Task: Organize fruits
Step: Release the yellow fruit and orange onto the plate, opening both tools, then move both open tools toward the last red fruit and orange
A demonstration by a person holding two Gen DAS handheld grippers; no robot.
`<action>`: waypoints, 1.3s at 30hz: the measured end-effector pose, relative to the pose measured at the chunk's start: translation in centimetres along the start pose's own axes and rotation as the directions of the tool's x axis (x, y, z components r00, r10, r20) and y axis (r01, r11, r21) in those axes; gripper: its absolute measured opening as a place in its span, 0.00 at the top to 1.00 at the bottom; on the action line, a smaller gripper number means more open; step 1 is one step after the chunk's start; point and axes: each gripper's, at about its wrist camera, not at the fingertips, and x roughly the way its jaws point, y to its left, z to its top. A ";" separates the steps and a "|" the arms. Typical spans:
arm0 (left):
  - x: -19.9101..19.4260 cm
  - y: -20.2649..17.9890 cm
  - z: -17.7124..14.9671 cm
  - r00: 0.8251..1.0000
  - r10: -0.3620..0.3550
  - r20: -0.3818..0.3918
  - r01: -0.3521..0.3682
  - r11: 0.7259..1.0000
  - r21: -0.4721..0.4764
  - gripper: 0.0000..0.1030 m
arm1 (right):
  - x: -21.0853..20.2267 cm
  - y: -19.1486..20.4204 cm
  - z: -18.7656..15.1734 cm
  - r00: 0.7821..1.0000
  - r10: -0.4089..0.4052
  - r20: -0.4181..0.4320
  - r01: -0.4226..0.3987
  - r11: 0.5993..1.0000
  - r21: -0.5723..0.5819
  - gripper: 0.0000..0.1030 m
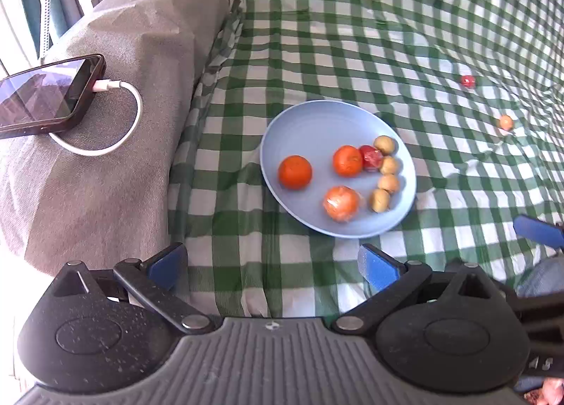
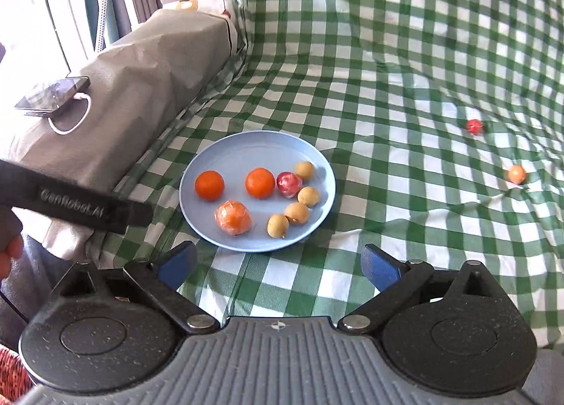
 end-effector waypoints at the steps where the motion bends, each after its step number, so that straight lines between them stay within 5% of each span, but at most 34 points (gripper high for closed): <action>1: -0.3 -0.1 0.0 1.000 0.004 0.006 -0.004 1.000 0.006 0.00 | -0.4 0.2 -0.1 1.000 -0.007 0.007 0.006 1.000 0.005 0.04; 12: -2.8 -1.2 0.1 0.998 0.005 0.066 -0.006 1.000 0.021 0.00 | -3.3 -0.2 -0.3 0.996 -0.025 0.088 0.022 0.999 0.040 0.04; 39: -4.8 -1.9 0.2 0.994 0.001 0.107 -0.007 0.998 0.058 0.00 | -4.7 -0.4 -0.9 0.991 -0.038 0.128 0.029 0.997 0.071 0.04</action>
